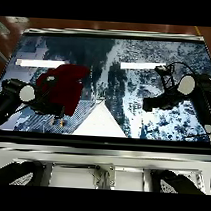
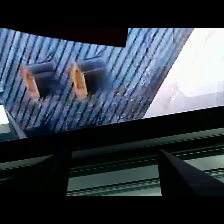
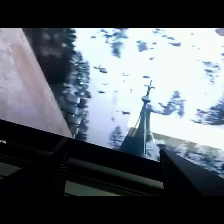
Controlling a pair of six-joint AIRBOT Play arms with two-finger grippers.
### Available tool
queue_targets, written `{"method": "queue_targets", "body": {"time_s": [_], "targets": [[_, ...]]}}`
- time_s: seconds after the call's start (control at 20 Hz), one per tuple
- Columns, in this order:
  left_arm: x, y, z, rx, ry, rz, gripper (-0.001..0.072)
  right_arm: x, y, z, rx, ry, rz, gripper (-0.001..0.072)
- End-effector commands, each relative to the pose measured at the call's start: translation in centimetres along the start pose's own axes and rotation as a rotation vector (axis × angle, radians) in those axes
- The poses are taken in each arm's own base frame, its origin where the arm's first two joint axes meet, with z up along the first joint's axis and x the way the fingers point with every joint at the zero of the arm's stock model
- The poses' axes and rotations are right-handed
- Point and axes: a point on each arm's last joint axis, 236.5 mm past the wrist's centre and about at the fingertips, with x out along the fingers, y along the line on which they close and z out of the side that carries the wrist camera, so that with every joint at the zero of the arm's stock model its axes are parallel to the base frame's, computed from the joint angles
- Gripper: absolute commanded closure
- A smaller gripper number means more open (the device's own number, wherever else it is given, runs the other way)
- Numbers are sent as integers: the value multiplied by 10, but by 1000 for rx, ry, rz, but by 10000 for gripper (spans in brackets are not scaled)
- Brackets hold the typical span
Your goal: Fold the shirts.
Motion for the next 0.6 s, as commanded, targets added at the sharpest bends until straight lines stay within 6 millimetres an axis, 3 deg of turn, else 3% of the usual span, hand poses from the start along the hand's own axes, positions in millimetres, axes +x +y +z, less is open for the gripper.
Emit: {"method": "queue_targets", "body": {"time_s": [0.0,0.3,0.55], "targets": [[0,0,0,0,-1,0,119,0,0,3,0,-15,-1,16],[0,0,0,0,-1,0,119,0,0,5,1,-24,0,17],[0,0,0,0,-1,0,119,-2,-2,32,0,-136,-8,17]]}}
